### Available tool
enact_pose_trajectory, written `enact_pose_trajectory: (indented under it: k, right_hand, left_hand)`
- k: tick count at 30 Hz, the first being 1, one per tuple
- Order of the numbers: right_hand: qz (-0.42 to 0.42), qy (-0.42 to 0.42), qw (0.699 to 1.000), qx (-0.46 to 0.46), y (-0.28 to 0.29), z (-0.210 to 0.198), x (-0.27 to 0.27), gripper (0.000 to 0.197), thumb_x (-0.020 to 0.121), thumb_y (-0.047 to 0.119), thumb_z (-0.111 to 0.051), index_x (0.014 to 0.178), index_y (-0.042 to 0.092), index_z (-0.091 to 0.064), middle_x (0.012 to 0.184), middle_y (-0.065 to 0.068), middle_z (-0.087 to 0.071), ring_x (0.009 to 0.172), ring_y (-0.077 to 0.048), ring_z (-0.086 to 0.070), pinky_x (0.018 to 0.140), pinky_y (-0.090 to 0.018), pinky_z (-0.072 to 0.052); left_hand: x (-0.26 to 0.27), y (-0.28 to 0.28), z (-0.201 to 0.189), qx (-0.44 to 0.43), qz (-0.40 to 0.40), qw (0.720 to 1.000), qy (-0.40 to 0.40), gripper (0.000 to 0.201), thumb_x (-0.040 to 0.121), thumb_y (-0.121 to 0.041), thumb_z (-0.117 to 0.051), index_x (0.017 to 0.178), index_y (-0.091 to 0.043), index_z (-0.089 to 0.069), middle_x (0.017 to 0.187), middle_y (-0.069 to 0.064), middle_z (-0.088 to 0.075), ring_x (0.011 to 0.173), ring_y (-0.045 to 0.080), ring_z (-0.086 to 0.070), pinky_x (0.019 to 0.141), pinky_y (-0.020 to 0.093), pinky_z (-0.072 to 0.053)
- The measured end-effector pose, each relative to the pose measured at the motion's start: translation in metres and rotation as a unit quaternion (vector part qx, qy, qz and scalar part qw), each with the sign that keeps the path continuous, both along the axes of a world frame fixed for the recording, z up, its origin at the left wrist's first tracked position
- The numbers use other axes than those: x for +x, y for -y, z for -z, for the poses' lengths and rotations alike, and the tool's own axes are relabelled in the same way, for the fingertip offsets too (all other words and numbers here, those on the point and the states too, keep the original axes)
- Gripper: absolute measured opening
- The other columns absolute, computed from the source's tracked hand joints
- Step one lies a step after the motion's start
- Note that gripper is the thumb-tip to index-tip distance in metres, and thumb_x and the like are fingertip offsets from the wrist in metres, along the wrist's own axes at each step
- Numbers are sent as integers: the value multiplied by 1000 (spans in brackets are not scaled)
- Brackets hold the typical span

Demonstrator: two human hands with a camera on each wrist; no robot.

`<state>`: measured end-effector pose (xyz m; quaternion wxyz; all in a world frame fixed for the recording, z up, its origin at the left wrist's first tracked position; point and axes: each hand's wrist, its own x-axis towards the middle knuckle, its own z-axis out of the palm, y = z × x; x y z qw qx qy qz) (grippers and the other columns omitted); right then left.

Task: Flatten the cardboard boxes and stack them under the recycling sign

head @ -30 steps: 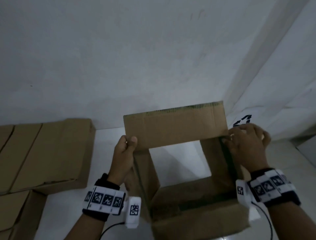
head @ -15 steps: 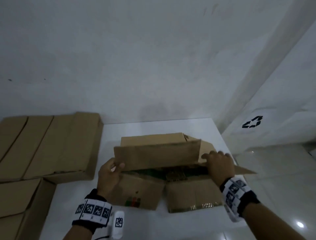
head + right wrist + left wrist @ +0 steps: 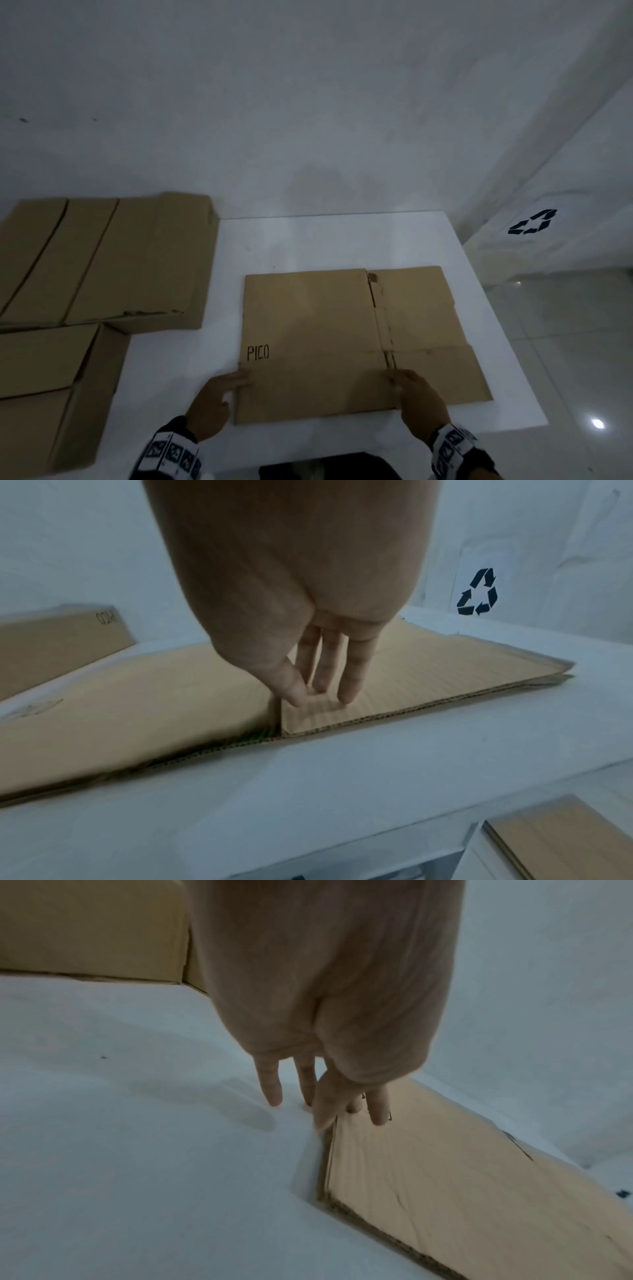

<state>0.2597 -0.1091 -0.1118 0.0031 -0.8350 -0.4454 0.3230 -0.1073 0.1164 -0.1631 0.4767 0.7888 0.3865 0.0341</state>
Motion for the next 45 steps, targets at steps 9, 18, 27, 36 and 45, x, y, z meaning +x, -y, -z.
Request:
enact_pose_trajectory:
  k: [9, 18, 27, 36, 45]
  right_hand:
    - [-45, 30, 998, 19, -46, 10, -31, 58, 96, 27, -40, 151, 23, -25, 159, -1, -19, 141, -21, -28, 110, -33, -31]
    - [-141, 10, 990, 1, -134, 20, -99, 71, 89, 41, -50, 150, 41, -13, 162, -4, 5, 149, -27, 4, 117, -51, -5]
    - [-130, 32, 991, 13, -168, 41, -98, 90, 64, 82, -17, 147, 50, -6, 161, -6, 11, 148, -32, 11, 114, -57, 8]
    - [2, 65, 997, -32, -115, 10, -3, 82, 81, 71, -48, 146, 48, -3, 160, -4, 9, 146, -37, 3, 113, -62, -11]
    - [20, 46, 998, -35, -98, 13, 35, 91, 79, 74, -48, 150, 42, -1, 161, 3, 6, 148, -34, 1, 114, -58, -15]
  left_hand:
    - [67, -21, -32, 54, 5, 981, -185, 94, 77, -14, -59, 155, -26, -7, 160, -6, -9, 147, 18, -15, 121, 37, -18]
    - [107, -36, -36, 87, 50, 948, -300, 99, 74, -55, -59, 153, -27, -7, 160, -8, -6, 147, 19, -9, 119, 43, -11]
    - [111, -37, -28, 96, 38, 943, -316, 100, 65, -75, -42, 152, -34, -13, 160, -11, -9, 147, 16, -8, 119, 47, -12]
    - [107, -38, -27, 90, 51, 940, -324, 100, 70, -65, -59, 152, -38, -8, 161, -14, -4, 148, 15, -7, 118, 46, -13]
    - [114, -35, -36, 78, 44, 933, -347, 100, 75, -53, -66, 153, -37, -5, 161, -13, -3, 148, 15, -5, 120, 47, -8]
